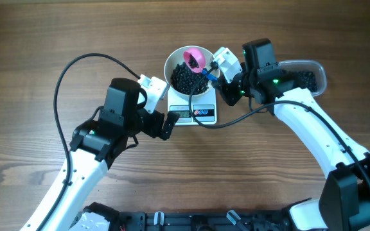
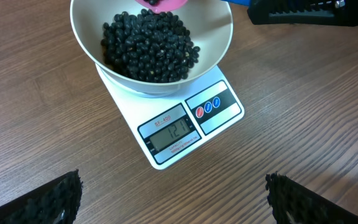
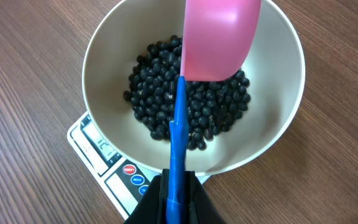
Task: Scoop item into bowl and weigh 150g on scale
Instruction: 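Tip the scoop over the bowl to pour the beans in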
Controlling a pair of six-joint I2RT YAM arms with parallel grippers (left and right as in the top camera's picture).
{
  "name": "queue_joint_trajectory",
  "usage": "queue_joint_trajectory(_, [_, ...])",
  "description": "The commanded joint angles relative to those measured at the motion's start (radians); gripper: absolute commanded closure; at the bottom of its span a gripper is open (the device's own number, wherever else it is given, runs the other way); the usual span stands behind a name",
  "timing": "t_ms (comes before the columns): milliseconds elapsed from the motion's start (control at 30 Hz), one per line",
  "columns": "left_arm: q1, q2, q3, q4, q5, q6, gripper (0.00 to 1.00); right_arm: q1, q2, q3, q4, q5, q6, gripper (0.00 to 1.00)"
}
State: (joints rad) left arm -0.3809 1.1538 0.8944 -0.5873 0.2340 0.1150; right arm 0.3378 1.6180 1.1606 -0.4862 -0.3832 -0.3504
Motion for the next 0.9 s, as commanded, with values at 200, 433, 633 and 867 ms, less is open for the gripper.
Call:
queue_joint_trajectory(200, [-0.003,0.008,-0.005,0.0,0.009,0.011,0.0,0.003,0.013,0.009,-0.004,0.013,-0.105,0.96])
queue_joint_trajectory(433, [-0.003,0.008,-0.005,0.0,0.008,0.011,0.0,0.003,0.013,0.009,0.013,0.092,-0.008,0.96])
queue_joint_trajectory(633, [-0.003,0.008,-0.005,0.0,0.009,0.011,0.0,0.003,0.013,0.009,0.006,0.05,-0.028,0.96])
queue_joint_trajectory(867, [-0.003,0.008,-0.005,0.0,0.009,0.011,0.0,0.003,0.013,0.009,0.007,0.026,-0.015,0.96])
